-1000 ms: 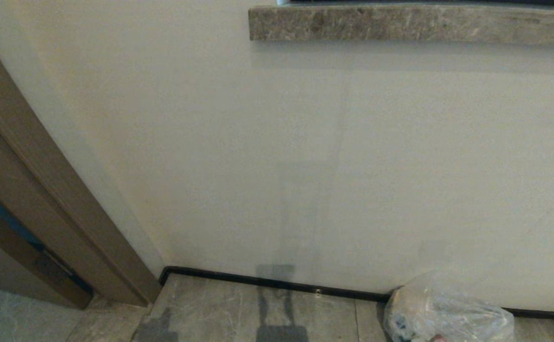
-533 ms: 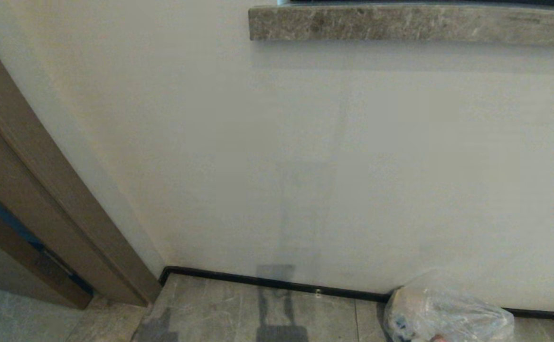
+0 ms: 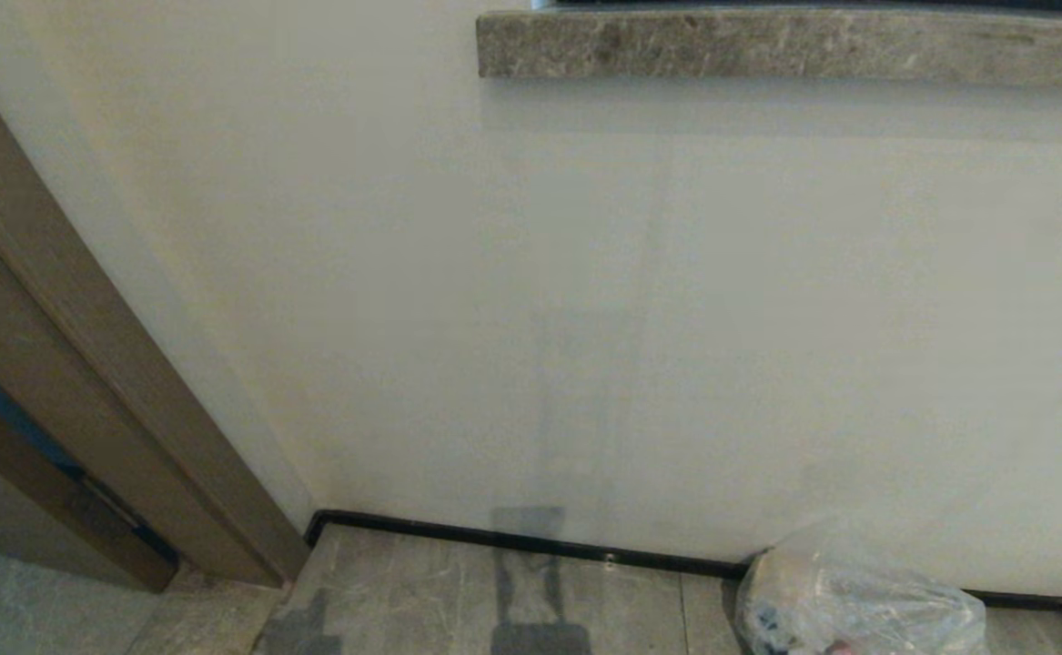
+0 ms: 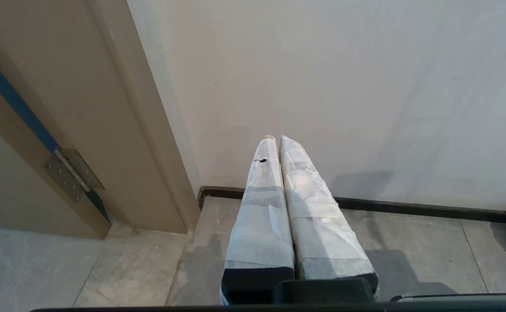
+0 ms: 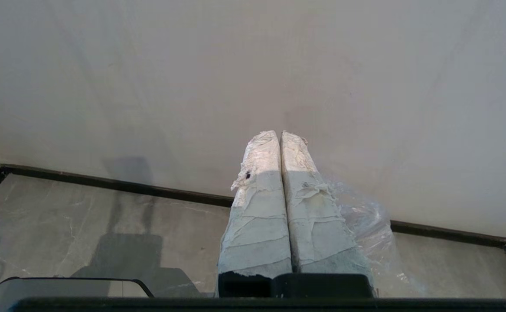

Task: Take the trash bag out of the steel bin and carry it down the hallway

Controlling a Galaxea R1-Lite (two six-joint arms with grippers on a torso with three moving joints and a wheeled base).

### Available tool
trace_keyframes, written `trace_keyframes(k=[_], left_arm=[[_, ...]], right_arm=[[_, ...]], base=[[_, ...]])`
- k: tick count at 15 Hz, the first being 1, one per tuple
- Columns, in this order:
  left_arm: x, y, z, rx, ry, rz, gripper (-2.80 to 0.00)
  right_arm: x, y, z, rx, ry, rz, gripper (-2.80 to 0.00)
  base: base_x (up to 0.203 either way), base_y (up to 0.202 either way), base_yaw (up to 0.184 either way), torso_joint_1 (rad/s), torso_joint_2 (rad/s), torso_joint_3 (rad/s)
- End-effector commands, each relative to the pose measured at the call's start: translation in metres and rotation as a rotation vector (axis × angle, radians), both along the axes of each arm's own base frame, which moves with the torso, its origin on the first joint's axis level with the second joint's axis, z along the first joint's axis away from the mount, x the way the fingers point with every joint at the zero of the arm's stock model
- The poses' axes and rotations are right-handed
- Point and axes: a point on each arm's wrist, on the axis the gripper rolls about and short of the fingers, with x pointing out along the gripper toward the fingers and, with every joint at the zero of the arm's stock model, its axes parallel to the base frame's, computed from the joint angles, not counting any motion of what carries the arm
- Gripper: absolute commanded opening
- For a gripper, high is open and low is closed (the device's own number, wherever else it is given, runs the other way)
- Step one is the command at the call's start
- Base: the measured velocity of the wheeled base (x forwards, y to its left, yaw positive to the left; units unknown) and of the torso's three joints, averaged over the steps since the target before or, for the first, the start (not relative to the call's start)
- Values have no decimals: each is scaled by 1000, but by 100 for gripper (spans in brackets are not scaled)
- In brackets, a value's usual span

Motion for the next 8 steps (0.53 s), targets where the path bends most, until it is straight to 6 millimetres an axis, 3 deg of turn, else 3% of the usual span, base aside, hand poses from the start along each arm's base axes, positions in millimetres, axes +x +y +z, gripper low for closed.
trace_keyframes(k=[1, 8], left_arm=[[1, 0, -3, 0, 12, 1, -280], [1, 0, -3, 0, 12, 1, -280]], right_arm=[[0, 0, 0, -1, 1, 0, -280], [0, 0, 0, -1, 1, 0, -280]], base=[[0, 0, 0, 0, 0, 0], [0, 0, 0, 0, 0, 0]])
